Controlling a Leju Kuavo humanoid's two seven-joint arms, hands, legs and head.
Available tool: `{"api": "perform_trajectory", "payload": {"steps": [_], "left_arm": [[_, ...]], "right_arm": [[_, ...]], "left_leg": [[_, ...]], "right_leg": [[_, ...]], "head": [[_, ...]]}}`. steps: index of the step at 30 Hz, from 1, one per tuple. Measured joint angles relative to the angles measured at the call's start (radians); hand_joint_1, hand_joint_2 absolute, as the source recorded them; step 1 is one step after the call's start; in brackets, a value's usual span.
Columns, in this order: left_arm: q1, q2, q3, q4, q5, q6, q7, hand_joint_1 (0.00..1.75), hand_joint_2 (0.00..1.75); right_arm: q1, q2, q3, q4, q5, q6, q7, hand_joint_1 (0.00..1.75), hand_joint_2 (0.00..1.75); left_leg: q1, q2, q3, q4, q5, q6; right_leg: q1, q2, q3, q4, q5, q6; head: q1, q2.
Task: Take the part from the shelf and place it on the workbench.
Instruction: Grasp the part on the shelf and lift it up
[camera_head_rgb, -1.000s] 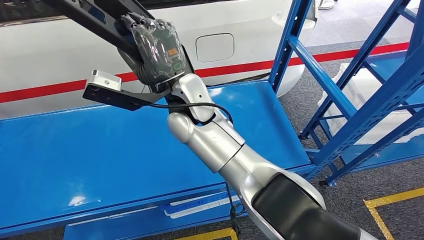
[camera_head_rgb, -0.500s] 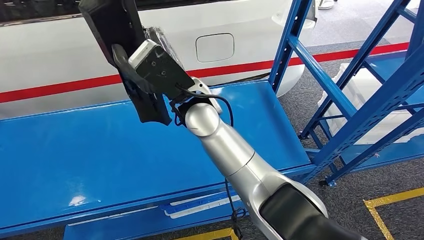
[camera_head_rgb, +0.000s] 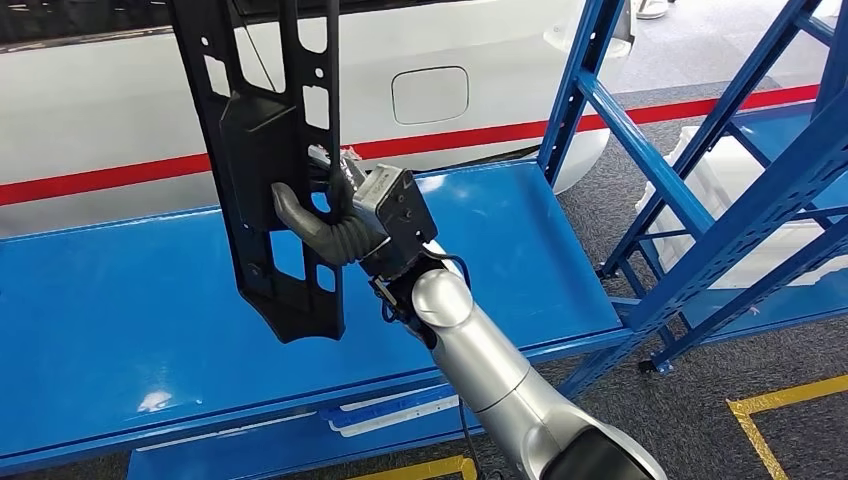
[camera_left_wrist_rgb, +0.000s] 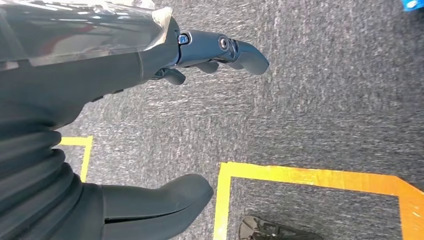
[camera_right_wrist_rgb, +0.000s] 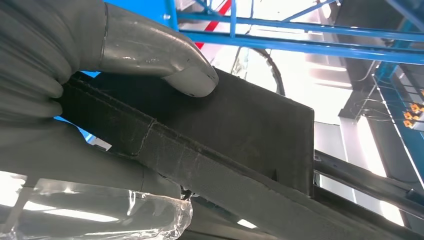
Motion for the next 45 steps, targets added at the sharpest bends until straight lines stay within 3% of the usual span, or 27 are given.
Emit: {"api": "perform_trajectory", "payload": {"steps": [9, 14, 16, 18, 20, 21, 23, 24, 26, 29, 31, 34, 35, 36, 37, 39, 41, 42, 45], "left_arm": [[0.007, 0.006, 0.011, 0.000, 0.000, -0.003, -0.029, 0.00, 1.75], [0.008, 0.010, 0.014, 0.000, 0.001, -0.003, -0.029, 0.00, 1.75], [0.008, 0.010, 0.016, 0.000, 0.004, -0.003, -0.028, 0.00, 1.75], [0.008, 0.010, 0.018, 0.000, 0.007, -0.002, -0.027, 0.00, 1.75], [0.009, 0.009, 0.020, 0.000, 0.008, -0.002, -0.025, 0.00, 1.75], [0.009, 0.008, 0.020, 0.000, 0.008, -0.001, -0.024, 0.00, 1.75], [0.008, 0.005, 0.020, 0.000, 0.006, 0.000, -0.021, 0.00, 1.75], [0.008, 0.004, 0.020, 0.000, 0.004, 0.000, -0.020, 0.00, 1.75], [0.008, 0.003, 0.020, 0.000, 0.002, 0.003, -0.019, 0.00, 1.75], [0.008, 0.002, 0.020, 0.000, -0.001, 0.006, -0.018, 0.00, 1.75], [0.008, 0.003, 0.020, 0.000, -0.003, 0.006, -0.018, 0.00, 1.75], [0.007, 0.002, 0.020, 0.000, -0.009, 0.007, -0.018, 0.00, 1.75], [0.007, 0.002, 0.020, 0.000, -0.011, 0.007, -0.018, 0.00, 1.75], [0.007, 0.003, 0.020, 0.000, -0.011, 0.007, -0.018, 0.00, 1.75], [0.007, 0.003, 0.020, 0.000, -0.012, 0.007, -0.017, 0.00, 1.75], [0.005, 0.004, 0.020, 0.000, -0.012, 0.007, -0.017, 0.00, 1.75], [0.002, 0.004, 0.020, 0.000, -0.015, 0.007, -0.016, 0.00, 1.75], [0.001, 0.004, 0.020, 0.000, -0.016, 0.008, -0.015, 0.00, 1.75], [0.000, 0.002, 0.020, 0.000, -0.019, 0.009, -0.013, 0.00, 1.75]], "right_arm": [[0.125, -0.061, 0.000, -0.079, -0.048, 0.013, -0.026, 1.75, 1.75], [0.147, -0.082, 0.000, -0.101, -0.046, 0.011, -0.028, 1.75, 1.75], [0.148, -0.089, -0.001, -0.107, -0.045, 0.011, -0.030, 1.75, 1.75], [0.154, -0.098, -0.001, -0.110, -0.042, 0.011, -0.032, 1.75, 1.75], [0.163, -0.108, -0.001, -0.110, -0.041, 0.012, -0.034, 1.75, 1.75], [0.166, -0.112, 0.000, -0.110, -0.040, 0.012, -0.036, 1.75, 1.75], [0.168, -0.116, 0.000, -0.114, -0.037, 0.013, -0.041, 1.75, 1.75], [0.167, -0.117, 0.000, -0.118, -0.034, 0.013, -0.044, 1.75, 1.75], [0.164, -0.120, -0.001, -0.130, -0.024, 0.013, -0.049, 1.75, 1.75], [0.155, -0.123, -0.001, -0.145, -0.006, 0.008, -0.052, 1.75, 1.75], [0.147, -0.123, -0.001, -0.152, 0.000, 0.006, -0.053, 1.75, 1.75], [0.139, -0.124, 0.000, -0.155, 0.000, 0.005, -0.054, 1.75, 1.75], [0.140, -0.126, 0.000, -0.155, -0.002, 0.004, -0.055, 1.75, 1.75], [0.141, -0.127, 0.000, -0.155, -0.003, 0.004, -0.055, 1.75, 1.75], [0.141, -0.129, 0.000, -0.155, -0.004, 0.003, -0.056, 1.75, 1.75], [0.141, -0.131, 0.000, -0.156, -0.006, 0.003, -0.060, 1.75, 1.75], [0.139, -0.132, 0.000, -0.157, -0.008, 0.000, -0.064, 1.75, 1.75], [0.139, -0.132, 0.000, -0.158, -0.011, -0.001, -0.066, 1.75, 1.75], [0.140, -0.134, 0.002, -0.158, -0.006, -0.010, -0.070, 1.75, 1.75]], "left_leg": [[-0.002, 0.000, -0.003, 0.008, -0.006, 0.009], [0.001, 0.003, -0.002, 0.004, 0.005, 0.026], [0.006, 0.008, 0.000, -0.009, 0.017, 0.036], [0.006, 0.010, -0.005, -0.010, 0.021, 0.041], [0.006, 0.011, -0.012, -0.009, 0.025, 0.039], [0.007, 0.011, -0.014, -0.008, 0.027, 0.038], [0.009, 0.011, -0.018, -0.002, 0.028, 0.032], [0.008, 0.010, -0.021, 0.003, 0.028, 0.028], [0.006, 0.009, -0.029, 0.012, 0.030, 0.016], [0.009, 0.006, -0.042, 0.023, 0.033, -0.001], [0.015, 0.007, -0.062, 0.064, -0.009, -0.013], [0.019, 0.011, -0.121, 0.240, -0.133, -0.027], [0.020, 0.011, -0.130, 0.285, -0.152, -0.029], [0.020, 0.011, -0.123, 0.298, -0.150, -0.030], [0.020, 0.011, -0.097, 0.272, -0.130, -0.029], [0.021, 0.011, -0.003, 0.142, -0.084, -0.023], [0.017, 0.008, 0.066, 0.033, -0.068, -0.016], [0.014, 0.006, 0.077, 0.012, -0.070, -0.012], [0.010, 0.010, 0.061, 0.005, -0.049, 0.012]], "right_leg": [[-0.005, 0.000, 0.001, -0.001, 0.001, 0.002], [-0.004, 0.000, -0.001, 0.003, -0.001, 0.017], [-0.002, -0.001, -0.028, 0.062, -0.041, 0.012], [-0.003, -0.001, -0.083, 0.197, -0.107, 0.004], [-0.004, -0.001, -0.116, 0.293, -0.141, 0.010], [-0.005, -0.002, -0.104, 0.284, -0.135, 0.019], [-0.010, -0.003, -0.023, 0.153, -0.091, 0.038], [-0.010, -0.003, 0.020, 0.085, -0.072, 0.041], [-0.008, 0.000, 0.060, 0.014, -0.053, 0.036], [-0.010, 0.002, 0.046, 0.012, -0.045, 0.018], [-0.015, 0.000, 0.034, 0.010, -0.033, -0.001], [-0.013, -0.004, 0.009, 0.010, -0.014, -0.018], [-0.012, -0.005, 0.000, 0.011, -0.007, -0.018], [-0.012, -0.006, -0.009, 0.011, 0.000, -0.017], [-0.012, -0.006, -0.017, 0.012, 0.007, -0.015], [-0.011, -0.006, -0.030, 0.013, 0.019, -0.008], [-0.008, -0.007, -0.036, 0.013, 0.031, 0.005], [-0.007, -0.008, -0.038, 0.012, 0.038, 0.013], [-0.006, -0.008, -0.047, 0.016, 0.042, 0.031]], "head": [[0.000, 0.000], [0.000, 0.000], [0.001, 0.000], [0.002, 0.000], [0.001, 0.000], [0.001, 0.000], [0.002, 0.000], [0.001, 0.000], [0.001, 0.000], [0.000, 0.000], [-0.001, 0.000], [-0.003, 0.000], [-0.004, 0.000], [-0.004, 0.000], [-0.004, 0.000], [-0.004, 0.000], [-0.002, 0.000], [-0.002, 0.000], [-0.002, 0.000]]}}
